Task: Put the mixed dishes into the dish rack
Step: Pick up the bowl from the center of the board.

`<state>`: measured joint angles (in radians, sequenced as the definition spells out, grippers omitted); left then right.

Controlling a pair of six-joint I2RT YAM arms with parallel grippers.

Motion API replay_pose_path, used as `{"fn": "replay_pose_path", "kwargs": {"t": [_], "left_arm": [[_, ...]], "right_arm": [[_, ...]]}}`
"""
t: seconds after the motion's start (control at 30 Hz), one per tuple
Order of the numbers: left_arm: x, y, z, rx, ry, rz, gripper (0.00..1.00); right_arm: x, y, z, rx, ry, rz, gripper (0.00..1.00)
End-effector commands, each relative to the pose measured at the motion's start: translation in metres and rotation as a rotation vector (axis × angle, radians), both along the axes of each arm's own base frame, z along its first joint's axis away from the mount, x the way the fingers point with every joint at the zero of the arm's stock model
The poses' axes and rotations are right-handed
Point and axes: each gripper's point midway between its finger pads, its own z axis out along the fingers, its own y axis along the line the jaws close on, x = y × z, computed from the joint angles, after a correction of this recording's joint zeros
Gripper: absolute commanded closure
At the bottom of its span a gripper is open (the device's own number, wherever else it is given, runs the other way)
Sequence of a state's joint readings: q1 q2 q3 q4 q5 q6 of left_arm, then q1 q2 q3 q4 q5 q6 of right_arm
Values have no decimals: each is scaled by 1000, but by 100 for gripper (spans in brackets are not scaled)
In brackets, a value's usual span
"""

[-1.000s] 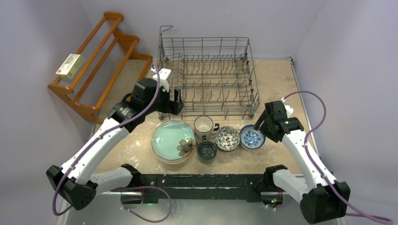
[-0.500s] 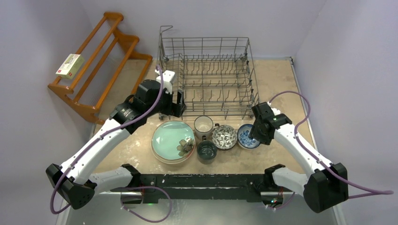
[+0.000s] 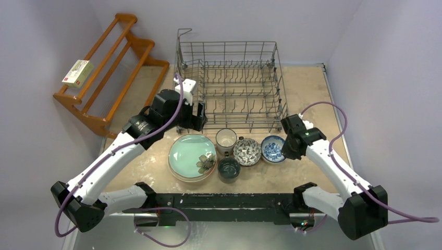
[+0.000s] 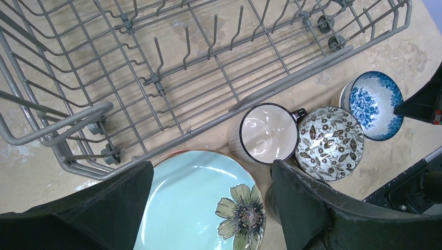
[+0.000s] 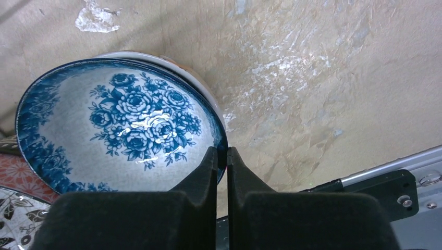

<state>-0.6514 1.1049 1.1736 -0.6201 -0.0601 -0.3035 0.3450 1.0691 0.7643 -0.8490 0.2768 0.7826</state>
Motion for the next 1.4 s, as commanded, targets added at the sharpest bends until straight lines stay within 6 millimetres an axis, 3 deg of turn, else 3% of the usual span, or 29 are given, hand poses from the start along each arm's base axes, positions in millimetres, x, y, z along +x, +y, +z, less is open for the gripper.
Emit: {"fn": "replay_pose_path", "kwargs": {"t": [0.0,0.37,0.83,1.37], "left_arm": [[1,-1,22,-23,-56,-3,18],[2,-4,20,-24,-45,-13,17],[4,-8,15,-21,-27,-19,18],[5,-23,12,-52,15,-54,18]], "right_arm": [[2,10,5,53,-23,-2,100],[11,7,35,49,-111,-17,100],[28,18,72,142,-298,1,100],[32,-4,124,61,-416,-29,100]]}}
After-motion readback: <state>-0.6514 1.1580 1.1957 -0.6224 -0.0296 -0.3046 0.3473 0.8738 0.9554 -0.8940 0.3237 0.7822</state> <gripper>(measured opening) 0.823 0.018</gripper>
